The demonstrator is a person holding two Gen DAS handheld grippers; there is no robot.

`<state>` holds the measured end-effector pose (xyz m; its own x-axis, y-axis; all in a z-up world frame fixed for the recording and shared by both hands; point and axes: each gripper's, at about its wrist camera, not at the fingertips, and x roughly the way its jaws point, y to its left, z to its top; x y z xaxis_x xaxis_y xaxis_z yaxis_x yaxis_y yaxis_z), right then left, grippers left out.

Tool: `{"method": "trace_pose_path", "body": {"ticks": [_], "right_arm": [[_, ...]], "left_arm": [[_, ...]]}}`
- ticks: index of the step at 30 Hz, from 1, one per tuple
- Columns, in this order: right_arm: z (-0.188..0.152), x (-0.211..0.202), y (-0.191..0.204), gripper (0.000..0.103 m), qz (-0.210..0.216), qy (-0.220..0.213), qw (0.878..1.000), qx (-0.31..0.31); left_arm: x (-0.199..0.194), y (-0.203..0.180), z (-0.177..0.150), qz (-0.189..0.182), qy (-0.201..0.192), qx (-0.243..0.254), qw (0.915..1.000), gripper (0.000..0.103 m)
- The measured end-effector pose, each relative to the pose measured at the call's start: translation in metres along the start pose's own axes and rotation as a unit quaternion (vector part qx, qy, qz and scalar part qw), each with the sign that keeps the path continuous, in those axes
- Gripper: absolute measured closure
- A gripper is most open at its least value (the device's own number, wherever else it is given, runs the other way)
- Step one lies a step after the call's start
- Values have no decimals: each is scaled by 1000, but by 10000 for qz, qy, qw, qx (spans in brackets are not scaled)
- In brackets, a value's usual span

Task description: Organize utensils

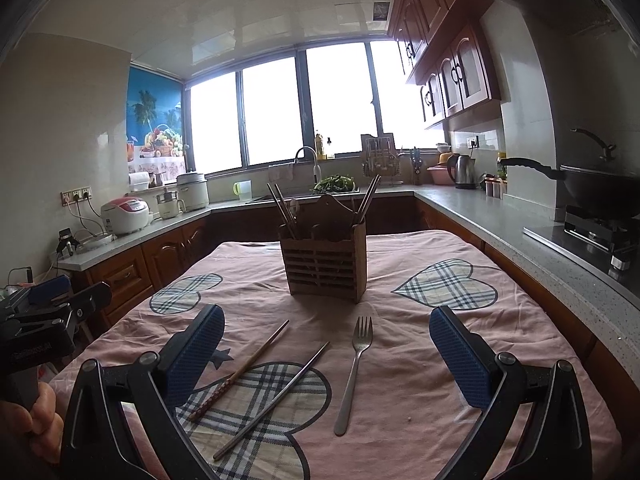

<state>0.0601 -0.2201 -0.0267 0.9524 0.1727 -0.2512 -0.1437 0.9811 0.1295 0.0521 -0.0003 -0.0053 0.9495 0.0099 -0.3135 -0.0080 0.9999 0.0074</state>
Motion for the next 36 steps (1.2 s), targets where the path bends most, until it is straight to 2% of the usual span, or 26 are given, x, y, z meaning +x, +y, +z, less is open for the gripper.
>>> {"method": "trace_pose_path", "body": {"ticks": [36], "right_arm": [[3,0,4,0,87,-72,9999,-39]], "left_arm": [[0,-2,1,32,-21,62,10000,0]]}}
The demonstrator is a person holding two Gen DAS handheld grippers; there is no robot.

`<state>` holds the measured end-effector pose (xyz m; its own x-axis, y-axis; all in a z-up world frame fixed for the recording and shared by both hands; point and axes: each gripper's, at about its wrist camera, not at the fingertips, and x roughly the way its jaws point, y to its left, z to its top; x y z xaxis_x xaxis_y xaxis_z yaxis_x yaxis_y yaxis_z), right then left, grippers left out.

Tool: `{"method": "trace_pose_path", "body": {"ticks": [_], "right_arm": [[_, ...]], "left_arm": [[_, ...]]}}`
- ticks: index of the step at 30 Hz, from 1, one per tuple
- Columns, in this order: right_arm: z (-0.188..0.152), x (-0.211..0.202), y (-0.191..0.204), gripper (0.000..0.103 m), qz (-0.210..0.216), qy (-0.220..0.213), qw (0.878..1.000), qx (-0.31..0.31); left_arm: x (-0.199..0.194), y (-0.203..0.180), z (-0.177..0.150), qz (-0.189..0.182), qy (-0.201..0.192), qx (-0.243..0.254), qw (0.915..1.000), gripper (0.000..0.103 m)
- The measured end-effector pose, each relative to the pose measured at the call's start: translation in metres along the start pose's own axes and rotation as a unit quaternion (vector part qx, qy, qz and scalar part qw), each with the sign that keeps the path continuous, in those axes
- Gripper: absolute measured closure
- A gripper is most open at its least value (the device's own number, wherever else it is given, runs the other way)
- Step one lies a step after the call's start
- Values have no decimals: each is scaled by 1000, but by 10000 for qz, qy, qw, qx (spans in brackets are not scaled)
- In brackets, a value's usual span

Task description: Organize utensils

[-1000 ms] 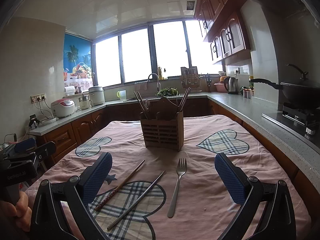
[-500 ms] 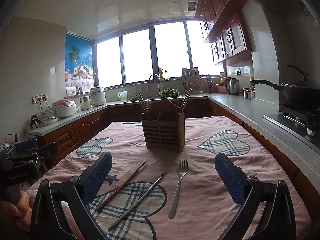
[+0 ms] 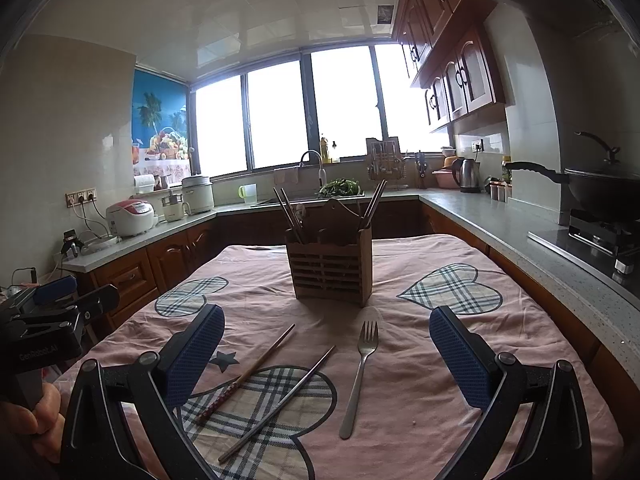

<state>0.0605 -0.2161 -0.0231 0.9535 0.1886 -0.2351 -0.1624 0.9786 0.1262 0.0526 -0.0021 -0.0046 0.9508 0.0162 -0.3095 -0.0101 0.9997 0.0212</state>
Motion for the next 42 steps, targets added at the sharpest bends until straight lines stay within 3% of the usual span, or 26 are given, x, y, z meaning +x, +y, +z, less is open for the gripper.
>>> {"method": "trace_pose_path", "body": {"ticks": [42], "right_arm": [[0,3,1,0,33,4,10000,9]], "left_arm": [[1,-1,0,-61,39,12,10000,0]]}}
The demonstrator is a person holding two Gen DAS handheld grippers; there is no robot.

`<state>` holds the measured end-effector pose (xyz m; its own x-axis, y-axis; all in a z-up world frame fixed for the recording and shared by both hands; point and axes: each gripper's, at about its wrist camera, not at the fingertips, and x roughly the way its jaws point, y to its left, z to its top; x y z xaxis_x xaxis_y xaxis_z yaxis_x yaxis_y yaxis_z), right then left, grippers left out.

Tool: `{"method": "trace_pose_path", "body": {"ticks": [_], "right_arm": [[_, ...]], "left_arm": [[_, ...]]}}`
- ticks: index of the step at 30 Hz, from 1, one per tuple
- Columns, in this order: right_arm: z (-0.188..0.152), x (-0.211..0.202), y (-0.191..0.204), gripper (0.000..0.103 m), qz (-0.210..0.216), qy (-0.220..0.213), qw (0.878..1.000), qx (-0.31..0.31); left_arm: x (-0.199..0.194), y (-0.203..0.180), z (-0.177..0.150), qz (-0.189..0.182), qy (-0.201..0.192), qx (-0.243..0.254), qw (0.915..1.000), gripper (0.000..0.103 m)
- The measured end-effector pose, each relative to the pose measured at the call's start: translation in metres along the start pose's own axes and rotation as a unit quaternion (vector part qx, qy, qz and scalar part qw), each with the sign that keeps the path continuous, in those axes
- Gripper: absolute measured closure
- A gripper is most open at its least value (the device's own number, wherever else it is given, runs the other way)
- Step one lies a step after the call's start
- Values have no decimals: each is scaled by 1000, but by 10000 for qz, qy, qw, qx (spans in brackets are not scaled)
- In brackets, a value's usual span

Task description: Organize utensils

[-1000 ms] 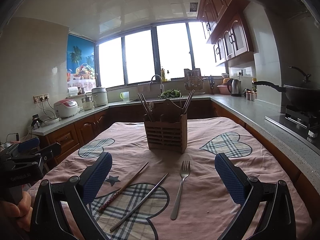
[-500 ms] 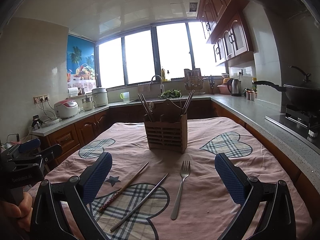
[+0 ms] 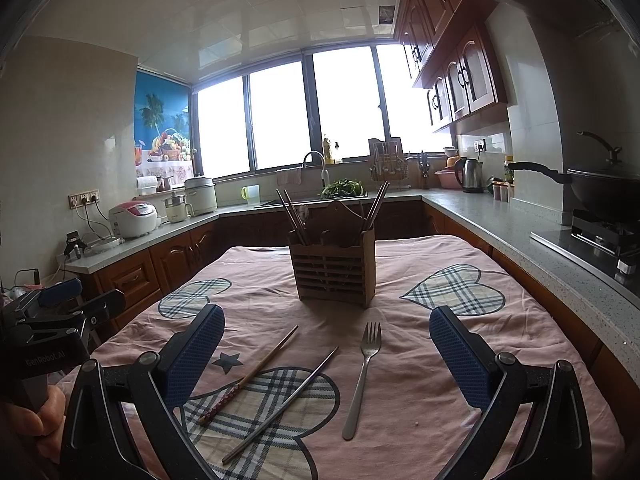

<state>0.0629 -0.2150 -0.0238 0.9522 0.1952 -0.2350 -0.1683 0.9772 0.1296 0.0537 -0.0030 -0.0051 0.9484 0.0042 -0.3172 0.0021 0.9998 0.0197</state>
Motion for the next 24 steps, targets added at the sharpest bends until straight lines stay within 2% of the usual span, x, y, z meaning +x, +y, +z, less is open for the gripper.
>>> {"method": "trace_pose_path", "body": {"ticks": [24], "right_arm": [[0,0,1,0,10,-7,10000,9]], "left_arm": [[-1,-1,2,-15,5,36,10000,0]]}}
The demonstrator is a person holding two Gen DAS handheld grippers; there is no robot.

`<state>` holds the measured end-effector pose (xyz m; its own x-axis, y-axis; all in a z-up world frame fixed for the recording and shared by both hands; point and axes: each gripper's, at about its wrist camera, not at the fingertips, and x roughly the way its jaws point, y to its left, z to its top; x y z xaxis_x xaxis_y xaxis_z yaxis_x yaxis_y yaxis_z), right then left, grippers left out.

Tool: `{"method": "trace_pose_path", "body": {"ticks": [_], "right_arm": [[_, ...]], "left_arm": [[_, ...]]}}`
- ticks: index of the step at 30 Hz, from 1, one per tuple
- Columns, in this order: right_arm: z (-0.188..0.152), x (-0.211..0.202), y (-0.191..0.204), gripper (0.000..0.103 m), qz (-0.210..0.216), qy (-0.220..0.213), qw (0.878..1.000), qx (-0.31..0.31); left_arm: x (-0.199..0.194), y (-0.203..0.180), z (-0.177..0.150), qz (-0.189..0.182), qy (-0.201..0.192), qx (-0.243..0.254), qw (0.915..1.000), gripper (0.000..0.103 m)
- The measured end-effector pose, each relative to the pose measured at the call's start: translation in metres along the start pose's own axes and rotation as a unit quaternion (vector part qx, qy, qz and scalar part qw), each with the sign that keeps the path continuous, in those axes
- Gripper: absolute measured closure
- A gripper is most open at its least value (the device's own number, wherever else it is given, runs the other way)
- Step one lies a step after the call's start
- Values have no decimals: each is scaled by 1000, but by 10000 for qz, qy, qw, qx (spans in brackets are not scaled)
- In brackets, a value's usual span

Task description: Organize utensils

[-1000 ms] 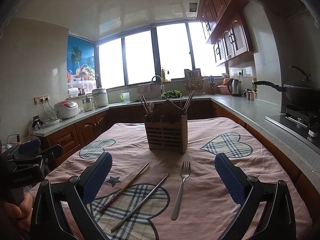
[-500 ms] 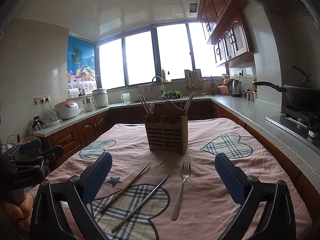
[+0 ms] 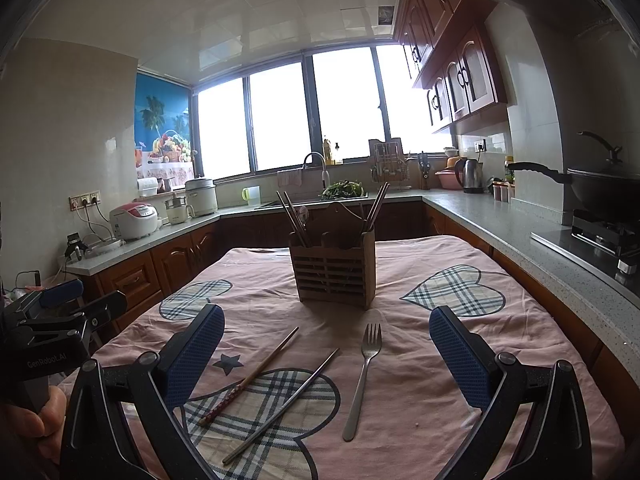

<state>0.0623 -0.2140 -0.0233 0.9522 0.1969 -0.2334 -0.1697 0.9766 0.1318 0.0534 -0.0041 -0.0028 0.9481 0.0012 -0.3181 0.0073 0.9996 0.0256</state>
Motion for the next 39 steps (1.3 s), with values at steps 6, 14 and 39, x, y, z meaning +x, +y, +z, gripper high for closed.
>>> {"method": "trace_pose_path", "body": {"ticks": [6,14,39], "right_arm": [[0,0,1,0,0,6,10000,8],[1,0,0,0,0,1,10000,19],[6,17,-13,0,-102,111,9997,167]], "left_arm": [[0,-1,1,-5,0,7,10000,0],[3,-1,2,-30,10,1,10000,0],[16,-2,18,-227,-99,-60,9997,0]]}}
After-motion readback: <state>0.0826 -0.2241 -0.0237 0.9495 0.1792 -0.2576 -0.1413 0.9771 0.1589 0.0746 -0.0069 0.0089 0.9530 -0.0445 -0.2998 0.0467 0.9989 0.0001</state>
